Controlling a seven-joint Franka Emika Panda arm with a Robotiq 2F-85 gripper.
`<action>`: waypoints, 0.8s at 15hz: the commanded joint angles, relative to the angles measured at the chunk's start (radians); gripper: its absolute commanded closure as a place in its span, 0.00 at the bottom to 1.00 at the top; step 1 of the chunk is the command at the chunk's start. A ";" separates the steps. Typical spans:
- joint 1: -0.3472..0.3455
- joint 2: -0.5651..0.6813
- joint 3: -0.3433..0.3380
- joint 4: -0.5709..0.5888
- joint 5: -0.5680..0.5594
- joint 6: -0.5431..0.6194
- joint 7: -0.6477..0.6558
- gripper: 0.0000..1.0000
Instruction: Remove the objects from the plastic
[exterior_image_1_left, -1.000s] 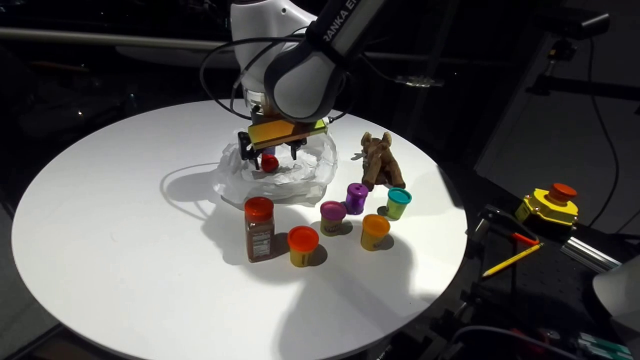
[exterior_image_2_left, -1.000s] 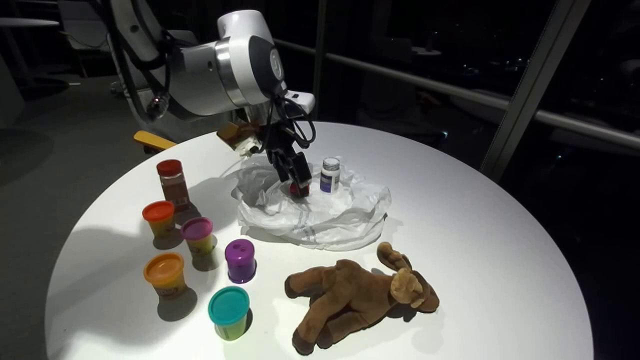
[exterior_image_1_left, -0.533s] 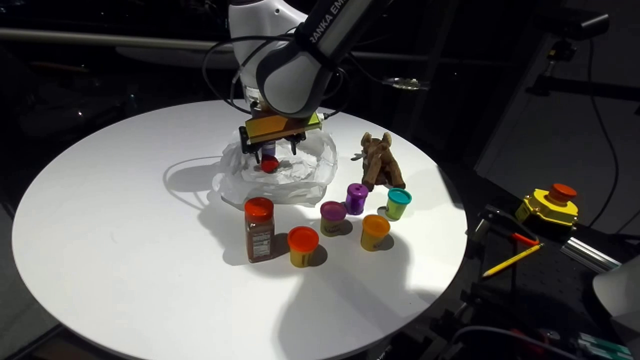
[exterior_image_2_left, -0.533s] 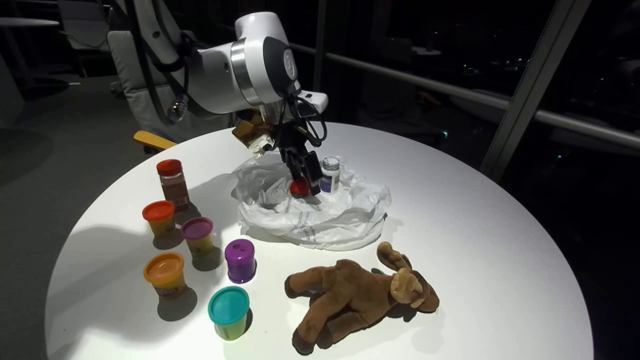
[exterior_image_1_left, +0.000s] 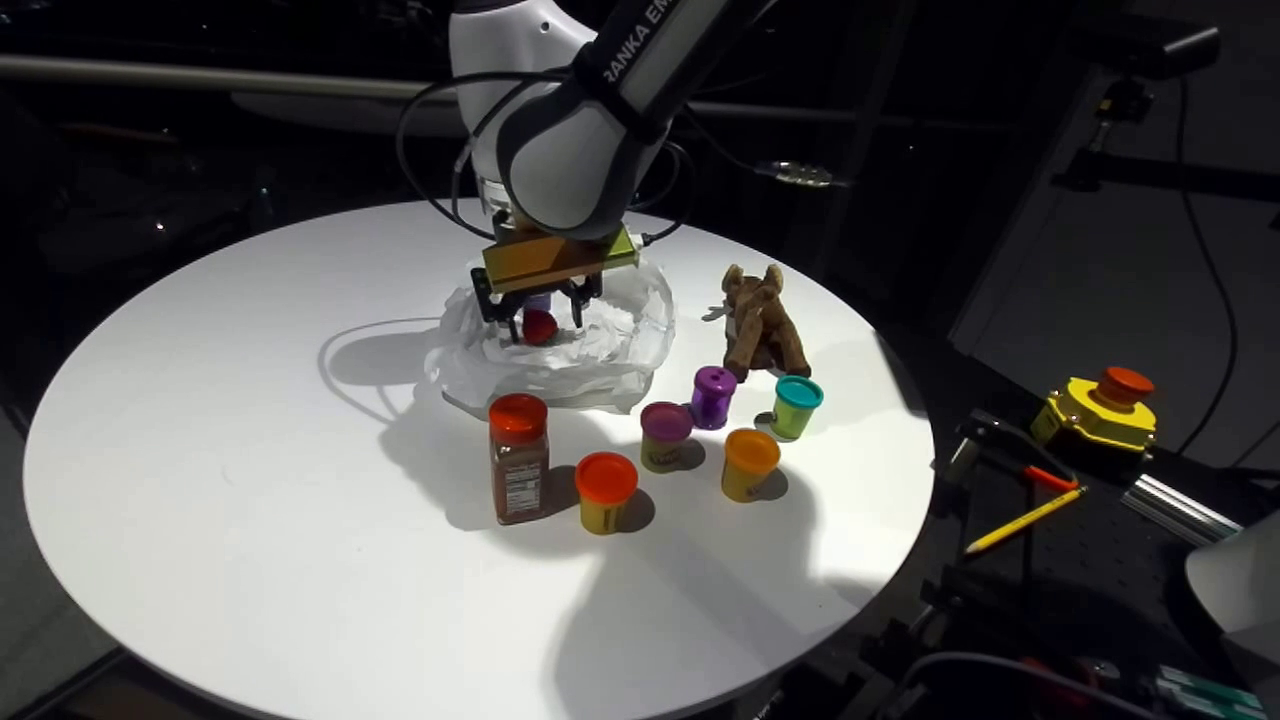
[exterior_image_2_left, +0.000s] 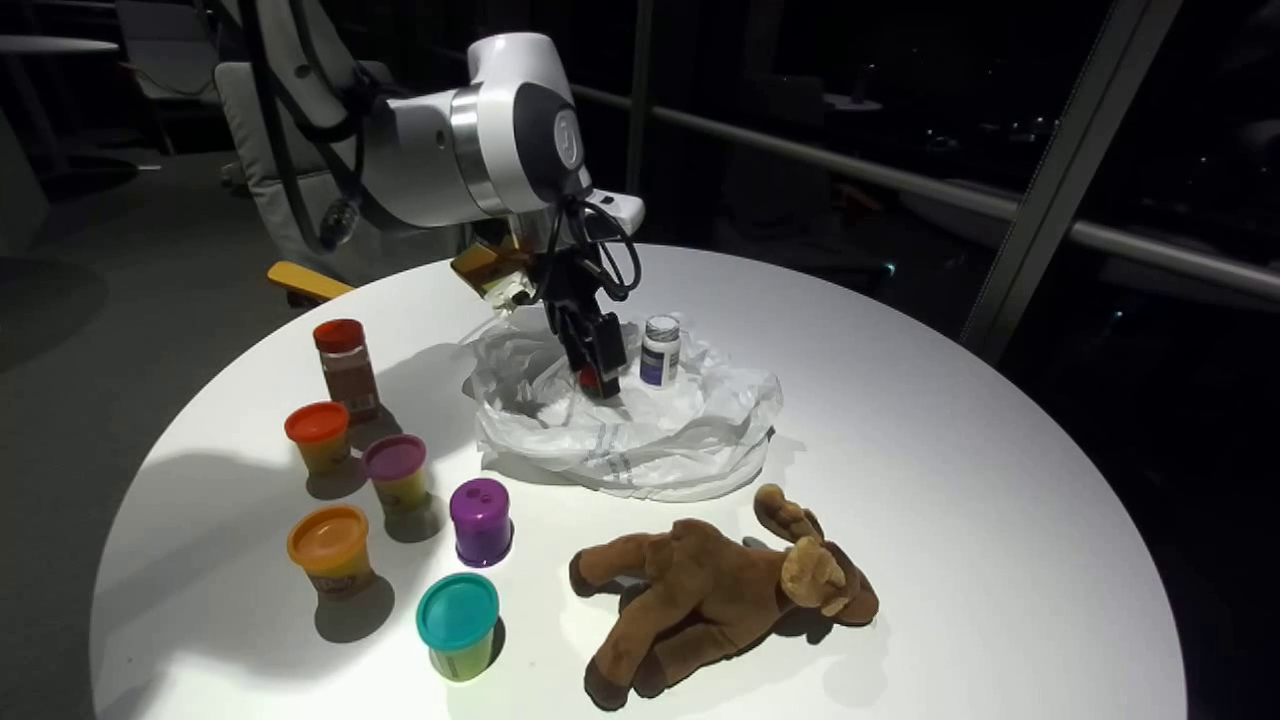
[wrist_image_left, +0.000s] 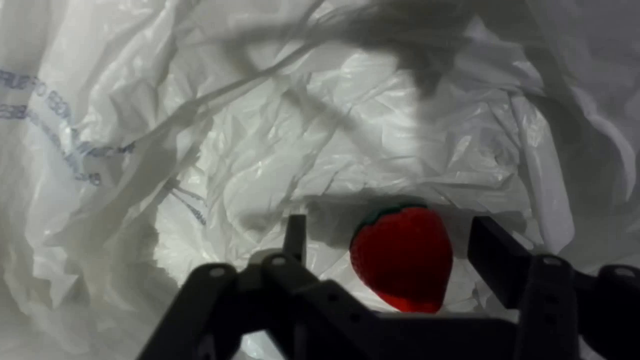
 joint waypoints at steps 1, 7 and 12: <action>0.002 0.011 0.005 0.038 0.031 -0.025 -0.034 0.47; 0.006 -0.001 -0.008 0.027 0.024 -0.024 -0.026 0.77; 0.016 -0.150 -0.029 -0.115 0.001 -0.009 -0.029 0.77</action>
